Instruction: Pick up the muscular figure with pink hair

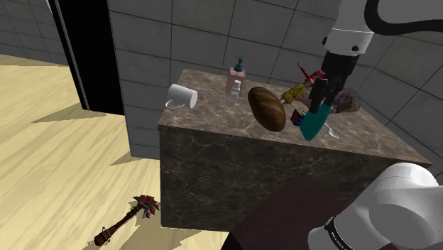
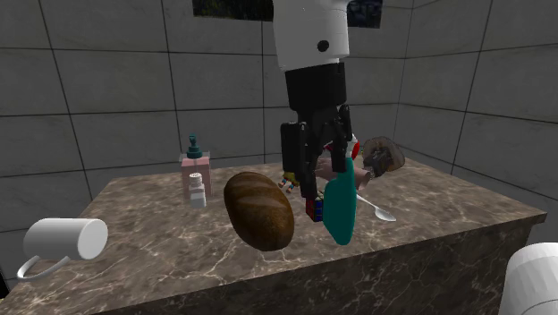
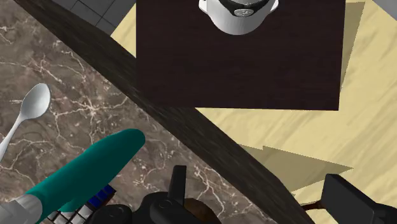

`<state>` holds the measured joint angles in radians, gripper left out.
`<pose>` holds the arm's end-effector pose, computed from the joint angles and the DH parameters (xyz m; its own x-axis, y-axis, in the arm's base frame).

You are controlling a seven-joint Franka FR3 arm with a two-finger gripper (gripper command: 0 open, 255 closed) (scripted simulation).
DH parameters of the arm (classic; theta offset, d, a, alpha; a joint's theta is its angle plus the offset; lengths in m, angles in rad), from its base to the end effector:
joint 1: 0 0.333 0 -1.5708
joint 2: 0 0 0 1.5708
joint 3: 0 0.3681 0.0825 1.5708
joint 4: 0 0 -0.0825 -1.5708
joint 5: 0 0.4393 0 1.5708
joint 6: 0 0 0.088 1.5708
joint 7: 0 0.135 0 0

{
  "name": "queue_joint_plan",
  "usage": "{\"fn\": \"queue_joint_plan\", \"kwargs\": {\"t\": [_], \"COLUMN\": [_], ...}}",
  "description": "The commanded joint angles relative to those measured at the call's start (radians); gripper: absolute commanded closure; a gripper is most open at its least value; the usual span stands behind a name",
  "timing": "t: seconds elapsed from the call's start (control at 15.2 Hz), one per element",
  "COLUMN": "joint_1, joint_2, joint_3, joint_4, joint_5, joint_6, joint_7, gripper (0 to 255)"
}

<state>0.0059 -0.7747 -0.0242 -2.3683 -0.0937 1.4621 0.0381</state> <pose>0.3119 -0.0212 0.5812 0.9901 -0.0572 -0.1279 -0.0470 -0.9956 0.0816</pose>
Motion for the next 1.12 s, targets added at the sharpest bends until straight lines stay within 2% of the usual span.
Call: {"fn": "queue_joint_plan", "kwargs": {"t": [0.0,0.59,1.06], "joint_1": [0.0,0.018,0.046], "joint_2": [0.0,0.162,0.38], "joint_3": [0.0,-0.233,-0.39], "joint_4": [0.0,0.122,0.287], "joint_5": [0.0,-0.196,-0.292], "joint_6": [0.0,-0.024,0.01], "joint_7": [0.0,-0.465,-0.826], "gripper": [0,0,0]}}
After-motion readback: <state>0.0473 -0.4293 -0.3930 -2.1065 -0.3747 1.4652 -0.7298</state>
